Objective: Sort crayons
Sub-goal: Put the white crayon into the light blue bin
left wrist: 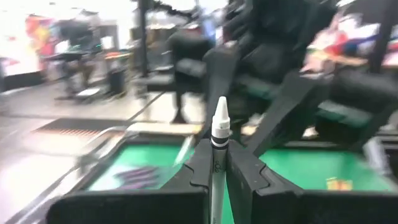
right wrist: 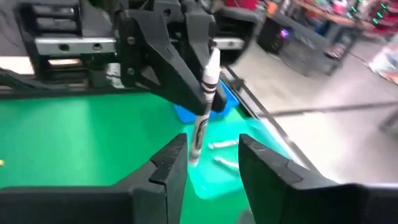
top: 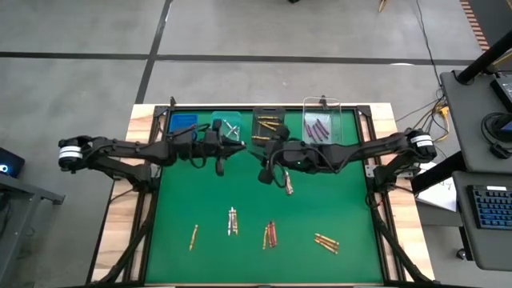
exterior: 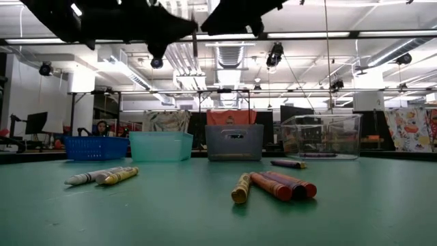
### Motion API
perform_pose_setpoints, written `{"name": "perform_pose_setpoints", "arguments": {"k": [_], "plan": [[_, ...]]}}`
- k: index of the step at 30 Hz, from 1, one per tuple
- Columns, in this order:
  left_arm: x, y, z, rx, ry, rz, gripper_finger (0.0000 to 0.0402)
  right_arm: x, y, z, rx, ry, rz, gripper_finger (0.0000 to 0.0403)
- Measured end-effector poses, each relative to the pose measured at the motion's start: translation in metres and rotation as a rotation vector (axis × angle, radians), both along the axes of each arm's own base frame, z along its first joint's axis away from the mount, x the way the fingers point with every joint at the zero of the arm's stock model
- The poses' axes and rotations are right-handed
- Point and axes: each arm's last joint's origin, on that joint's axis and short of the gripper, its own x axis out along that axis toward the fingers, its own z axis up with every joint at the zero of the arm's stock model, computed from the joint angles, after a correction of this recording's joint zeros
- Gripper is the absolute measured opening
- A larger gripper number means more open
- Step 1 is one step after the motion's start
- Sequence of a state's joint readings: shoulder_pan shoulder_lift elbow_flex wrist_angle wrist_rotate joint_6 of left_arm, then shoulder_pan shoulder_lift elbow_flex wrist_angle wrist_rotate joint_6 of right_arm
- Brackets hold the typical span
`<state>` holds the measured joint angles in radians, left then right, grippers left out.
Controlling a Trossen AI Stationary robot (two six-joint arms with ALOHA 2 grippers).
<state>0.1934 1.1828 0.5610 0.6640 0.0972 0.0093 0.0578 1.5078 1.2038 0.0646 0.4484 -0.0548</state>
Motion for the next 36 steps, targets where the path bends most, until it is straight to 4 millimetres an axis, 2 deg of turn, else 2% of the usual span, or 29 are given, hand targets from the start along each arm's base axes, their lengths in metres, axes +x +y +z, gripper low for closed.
{"name": "perform_pose_setpoints", "arguments": {"k": [5, 11, 17, 21, 27, 36], "plan": [[-0.010, 0.020, -0.005, 0.009, 0.108, 0.188, 0.0001, -0.001, -0.002, 0.009, -0.011, 0.047, -0.076, 0.0139], [-0.024, 0.056, -0.021, -0.038, 0.253, 0.389, 0.0001, -0.001, -0.002, 0.017, -0.012, 0.045, -0.080, 0.0137], [-0.037, 0.092, -0.044, -0.167, 0.372, 0.548, 0.0001, -0.001, -0.007, 0.018, 0.004, 0.041, -0.097, 0.0141], [-0.041, 0.104, -0.063, -0.263, 0.489, 0.600, 0.0000, -0.002, -0.010, 0.016, 0.024, 0.054, -0.116, 0.0141], [-0.030, 0.114, -0.070, -0.311, 0.634, 0.635, 0.0000, -0.002, -0.011, 0.015, 0.037, 0.063, -0.124, 0.0141], [-0.006, 0.133, -0.080, -0.296, 0.848, 0.642, 0.0000, -0.002, -0.011, 0.014, 0.036, 0.072, -0.125, 0.0141]]}}
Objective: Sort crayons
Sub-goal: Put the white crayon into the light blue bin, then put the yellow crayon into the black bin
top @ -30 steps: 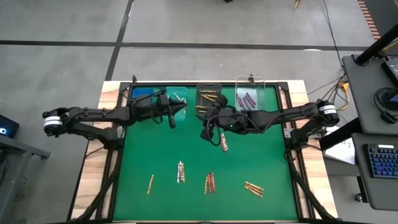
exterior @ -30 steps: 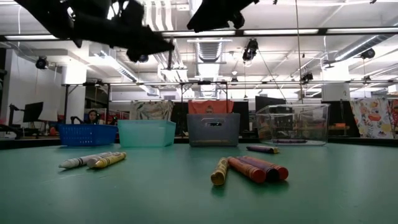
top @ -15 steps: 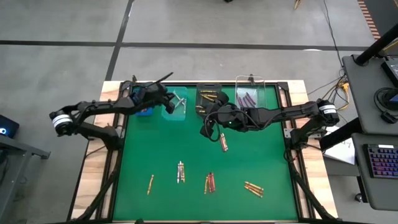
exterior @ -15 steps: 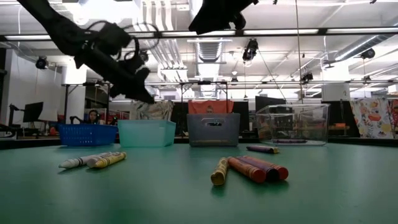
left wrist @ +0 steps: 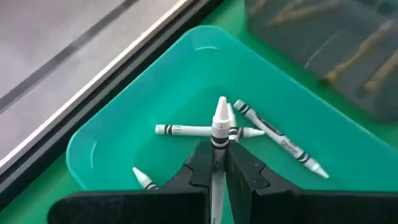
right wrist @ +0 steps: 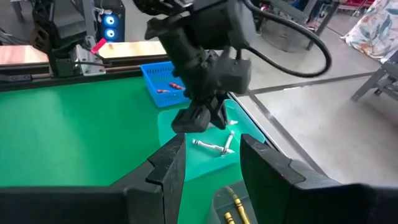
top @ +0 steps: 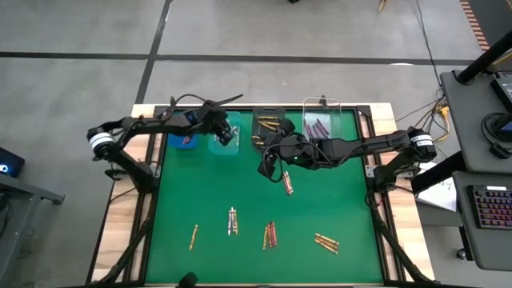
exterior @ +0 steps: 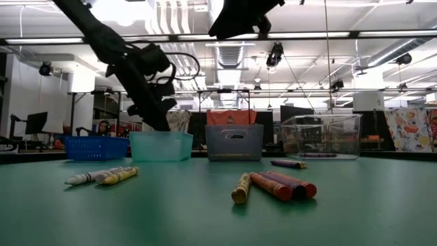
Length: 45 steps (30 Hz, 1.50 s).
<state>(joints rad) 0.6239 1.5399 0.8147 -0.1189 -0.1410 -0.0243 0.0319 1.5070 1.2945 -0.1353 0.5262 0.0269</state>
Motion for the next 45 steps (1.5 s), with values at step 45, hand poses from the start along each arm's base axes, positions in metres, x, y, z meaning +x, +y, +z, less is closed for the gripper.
{"name": "perform_pose_setpoints", "arguments": {"k": [45], "plan": [[-0.004, -0.059, 0.073, 0.171, -0.278, -0.240, 0.0059, -0.005, 0.007, -0.015, 0.519, -0.003, 0.022, 0.0129]]}}
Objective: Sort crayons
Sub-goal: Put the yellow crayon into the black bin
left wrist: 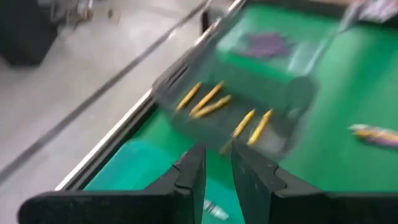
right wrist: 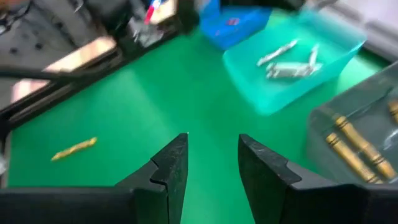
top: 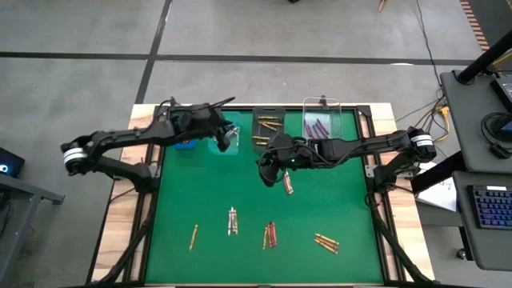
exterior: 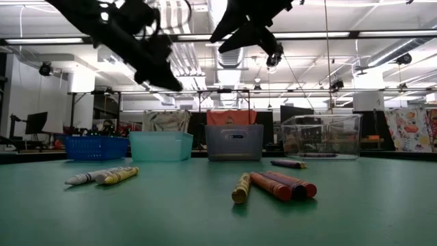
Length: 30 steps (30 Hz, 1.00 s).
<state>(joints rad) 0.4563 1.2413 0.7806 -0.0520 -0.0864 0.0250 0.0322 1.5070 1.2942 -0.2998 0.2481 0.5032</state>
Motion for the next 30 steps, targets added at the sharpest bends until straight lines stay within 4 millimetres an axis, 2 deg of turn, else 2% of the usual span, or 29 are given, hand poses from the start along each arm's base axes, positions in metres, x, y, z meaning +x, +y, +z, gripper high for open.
{"name": "perform_pose_setpoints", "arguments": {"k": [7, 13, 20, 25, 30], "plan": [[-0.019, -0.038, 0.013, 0.072, -0.170, -0.112, 0.0059, 0.004, 0.004, -0.020, 0.147, 0.107, 0.036, 0.0109], [-0.034, -0.057, 0.018, 0.110, -0.288, -0.172, 0.0059, 0.009, 0.008, -0.049, 0.297, 0.311, 0.052, 0.0097], [-0.045, -0.062, 0.019, 0.104, -0.323, -0.171, 0.0059, 0.012, 0.012, -0.076, 0.401, 0.574, 0.035, 0.0087], [-0.046, -0.063, 0.019, 0.100, -0.332, -0.173, 0.0059, 0.003, 0.023, -0.086, 0.429, 0.772, 0.045, 0.0079], [-0.046, -0.063, 0.017, 0.095, -0.321, -0.173, 0.0059, -0.013, 0.039, -0.088, 0.378, 0.937, 0.102, 0.0073]]}}
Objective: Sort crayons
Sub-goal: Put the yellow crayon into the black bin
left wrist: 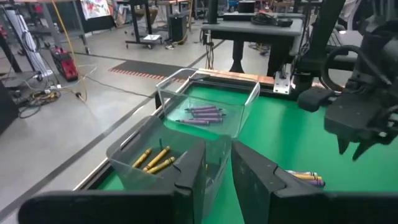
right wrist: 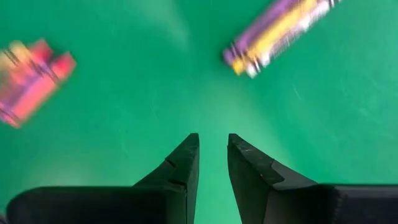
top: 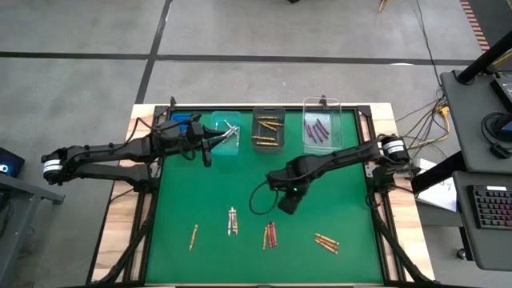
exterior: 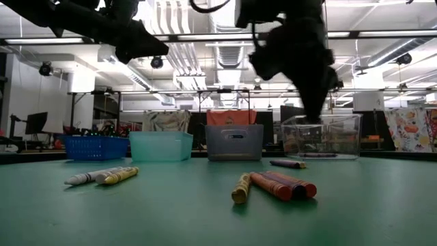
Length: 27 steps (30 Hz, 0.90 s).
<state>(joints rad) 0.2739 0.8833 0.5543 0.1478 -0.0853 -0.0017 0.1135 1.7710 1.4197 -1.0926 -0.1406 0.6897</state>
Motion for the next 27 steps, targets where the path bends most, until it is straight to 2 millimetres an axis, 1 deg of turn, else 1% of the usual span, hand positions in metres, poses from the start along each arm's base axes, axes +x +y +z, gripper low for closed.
{"name": "perform_pose_setpoints", "arguments": {"k": [3, 5, 12, 16, 21, 27], "plan": [[0.000, 0.000, 0.000, -0.003, -0.001, 0.000, 0.0059, -0.011, 0.015, 0.002, -0.010, 0.049, 0.111, 0.0073], [0.000, 0.000, 0.000, -0.007, -0.003, 0.002, 0.0059, -0.018, 0.028, 0.003, -0.012, 0.051, 0.197, 0.0074], [0.000, 0.000, 0.000, -0.011, -0.004, 0.003, 0.0059, -0.045, 0.078, -0.007, -0.030, 0.086, 0.405, 0.0074], [0.000, 0.000, 0.000, -0.012, -0.010, 0.003, 0.0059, -0.063, 0.107, -0.014, -0.040, 0.104, 0.442, 0.0070], [0.000, 0.000, 0.002, -0.012, -0.025, 0.004, 0.0059, -0.080, 0.140, -0.015, -0.025, 0.037, 0.433, 0.0068], [0.001, 0.000, 0.003, -0.008, -0.040, 0.004, 0.0059, -0.101, 0.165, -0.023, -0.115, -0.011, 0.379, 0.0068]]}}
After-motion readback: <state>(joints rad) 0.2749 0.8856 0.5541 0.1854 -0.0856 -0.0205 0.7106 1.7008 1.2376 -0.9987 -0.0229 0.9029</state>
